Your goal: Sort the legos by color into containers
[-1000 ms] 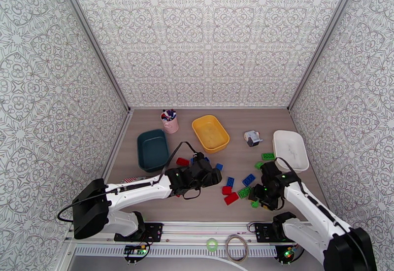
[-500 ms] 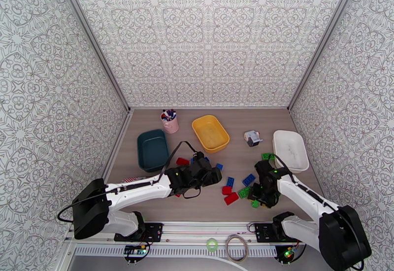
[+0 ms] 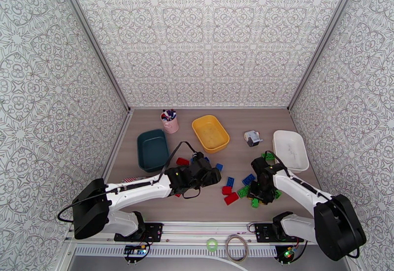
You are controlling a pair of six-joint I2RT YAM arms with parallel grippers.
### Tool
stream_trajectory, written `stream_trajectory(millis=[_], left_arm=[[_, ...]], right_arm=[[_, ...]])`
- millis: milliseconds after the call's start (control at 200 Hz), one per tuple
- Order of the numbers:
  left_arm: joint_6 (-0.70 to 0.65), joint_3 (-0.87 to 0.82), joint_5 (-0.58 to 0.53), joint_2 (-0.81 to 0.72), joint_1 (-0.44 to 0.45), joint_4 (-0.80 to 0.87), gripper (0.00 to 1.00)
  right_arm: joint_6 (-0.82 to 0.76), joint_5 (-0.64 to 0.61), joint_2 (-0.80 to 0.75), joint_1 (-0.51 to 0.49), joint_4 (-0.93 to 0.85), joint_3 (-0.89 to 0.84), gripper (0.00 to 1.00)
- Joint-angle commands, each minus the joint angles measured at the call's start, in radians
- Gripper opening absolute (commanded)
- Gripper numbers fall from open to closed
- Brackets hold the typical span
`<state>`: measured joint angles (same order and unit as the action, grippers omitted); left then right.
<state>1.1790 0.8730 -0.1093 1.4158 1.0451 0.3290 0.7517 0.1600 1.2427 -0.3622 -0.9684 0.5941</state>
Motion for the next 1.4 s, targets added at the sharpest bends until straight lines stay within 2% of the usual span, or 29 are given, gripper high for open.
stream_trajectory(millis=[0,170,270,425,560,745,1010,1220,1395], left_arm=[[0.019,0.012,-0.017,-0.013,-0.011,0.022,0.85],[0.018,0.017,0.019,0.002,-0.031,0.004,0.86],[-0.034,0.075,0.046,0.036,-0.032,0.030,0.86],[-0.168,0.258,0.124,0.151,-0.031,0.084,0.86],[-0.274,0.444,0.222,0.282,-0.032,0.099,0.84],[-0.310,0.648,0.291,0.417,-0.061,0.099,0.82],[-0.242,0.705,0.319,0.475,-0.125,-0.044,0.79],[-0.311,0.966,0.339,0.619,-0.108,0.157,0.78],[-0.319,1.000,0.351,0.665,-0.097,0.145,0.78]], right_arm=[[0.026,-0.022,-0.020,-0.011,-0.054,0.014,0.34],[0.058,-0.022,-0.094,-0.015,-0.085,0.006,0.28],[0.077,-0.015,-0.172,-0.015,-0.107,0.029,0.25],[0.060,-0.016,-0.246,-0.011,-0.135,0.124,0.26],[0.018,-0.049,-0.168,0.027,-0.164,0.258,0.22],[-0.073,-0.072,0.029,0.148,-0.187,0.463,0.12],[-0.167,-0.068,0.212,0.392,-0.174,0.675,0.12],[-0.184,-0.063,0.315,0.578,-0.152,0.778,0.12],[-0.191,-0.098,0.394,0.675,-0.172,0.853,0.12]])
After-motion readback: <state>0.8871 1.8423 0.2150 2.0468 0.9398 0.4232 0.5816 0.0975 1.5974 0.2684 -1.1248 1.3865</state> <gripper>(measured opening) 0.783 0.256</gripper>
